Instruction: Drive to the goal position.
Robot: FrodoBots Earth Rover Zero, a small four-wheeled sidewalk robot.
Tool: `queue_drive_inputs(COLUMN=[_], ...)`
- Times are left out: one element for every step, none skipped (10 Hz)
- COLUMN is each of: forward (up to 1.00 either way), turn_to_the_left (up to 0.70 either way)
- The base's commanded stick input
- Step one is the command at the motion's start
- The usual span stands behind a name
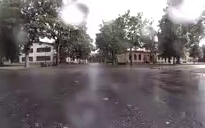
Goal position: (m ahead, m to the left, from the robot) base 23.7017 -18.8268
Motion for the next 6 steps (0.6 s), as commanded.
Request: queue_drive_inputs(forward=[0.85, 0.85, 0.85, 0.85, 0.85, 0.85], turn_to_the_left=[0.0, 0.0, 0.0, 0.0, 0.0, 0.0])
